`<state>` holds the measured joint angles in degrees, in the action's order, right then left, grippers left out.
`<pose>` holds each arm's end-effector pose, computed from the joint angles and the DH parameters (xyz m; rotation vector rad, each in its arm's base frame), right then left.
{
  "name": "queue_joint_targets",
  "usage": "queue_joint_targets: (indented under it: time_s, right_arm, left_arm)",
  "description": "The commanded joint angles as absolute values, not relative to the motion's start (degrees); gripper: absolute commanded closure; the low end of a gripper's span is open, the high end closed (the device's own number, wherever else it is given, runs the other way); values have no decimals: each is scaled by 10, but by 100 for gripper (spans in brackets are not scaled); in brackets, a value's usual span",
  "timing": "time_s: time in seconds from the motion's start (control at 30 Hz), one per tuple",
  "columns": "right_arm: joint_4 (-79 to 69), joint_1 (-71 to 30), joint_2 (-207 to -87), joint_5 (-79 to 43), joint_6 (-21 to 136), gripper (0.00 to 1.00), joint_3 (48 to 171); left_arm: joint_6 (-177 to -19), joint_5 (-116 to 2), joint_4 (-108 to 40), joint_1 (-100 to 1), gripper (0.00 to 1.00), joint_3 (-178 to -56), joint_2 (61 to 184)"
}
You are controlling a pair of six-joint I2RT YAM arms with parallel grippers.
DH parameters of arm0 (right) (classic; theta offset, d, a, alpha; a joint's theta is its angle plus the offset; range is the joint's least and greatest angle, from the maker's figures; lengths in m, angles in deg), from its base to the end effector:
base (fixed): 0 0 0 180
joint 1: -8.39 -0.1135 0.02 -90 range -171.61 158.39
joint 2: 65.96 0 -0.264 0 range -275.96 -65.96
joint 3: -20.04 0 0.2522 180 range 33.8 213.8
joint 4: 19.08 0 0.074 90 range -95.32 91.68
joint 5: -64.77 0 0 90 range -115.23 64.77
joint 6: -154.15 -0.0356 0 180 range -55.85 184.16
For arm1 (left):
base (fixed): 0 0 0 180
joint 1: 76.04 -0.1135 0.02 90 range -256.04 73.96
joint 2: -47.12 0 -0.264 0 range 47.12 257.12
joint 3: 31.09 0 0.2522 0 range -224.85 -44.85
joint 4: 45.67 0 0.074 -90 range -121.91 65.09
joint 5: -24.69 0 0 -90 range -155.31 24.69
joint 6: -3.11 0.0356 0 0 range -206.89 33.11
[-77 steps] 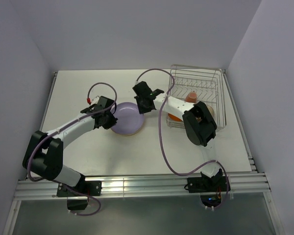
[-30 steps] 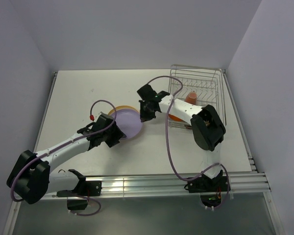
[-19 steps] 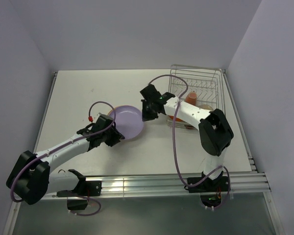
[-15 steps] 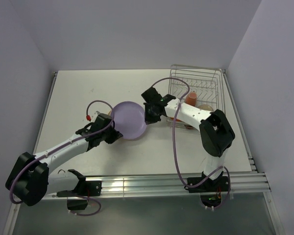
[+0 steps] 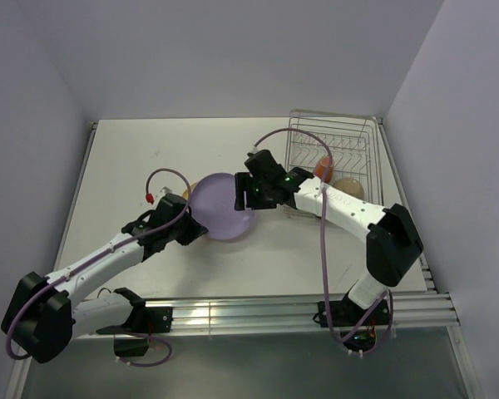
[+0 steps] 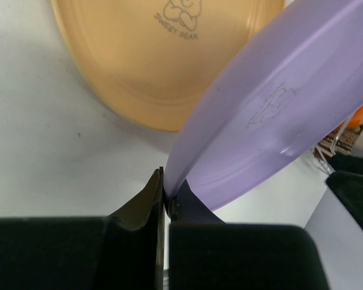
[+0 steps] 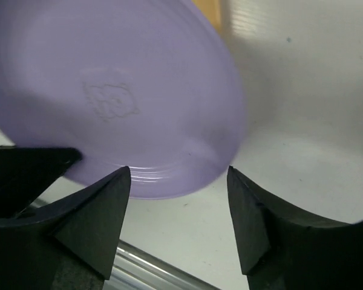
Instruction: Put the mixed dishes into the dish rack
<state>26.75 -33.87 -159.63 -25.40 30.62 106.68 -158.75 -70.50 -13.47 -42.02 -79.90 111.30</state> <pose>0.2616 0.2376 0.2587 -0.1949 2.5707 0.5290 0.1858 -0.1216 0.2035 -0.8637 2.3822 -0.7156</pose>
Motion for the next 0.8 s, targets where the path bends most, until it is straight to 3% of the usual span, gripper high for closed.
queue_joint_targets:
  time_s: [0.0,0.5,0.77]
  right_arm:
    - [227,-334,-1562,-218,350,26,1059]
    - [233,-308,-1410,-189,408,33,1012]
    - [254,-308,-1385,-189,417,36,1011]
  left_arm:
    - [-1555,-675,-137,-417,100,-805,1074]
    - [-1538,-607,-100,-416,100,-789,946]
    - [-1543,-562,-109,-410,100,-782,901]
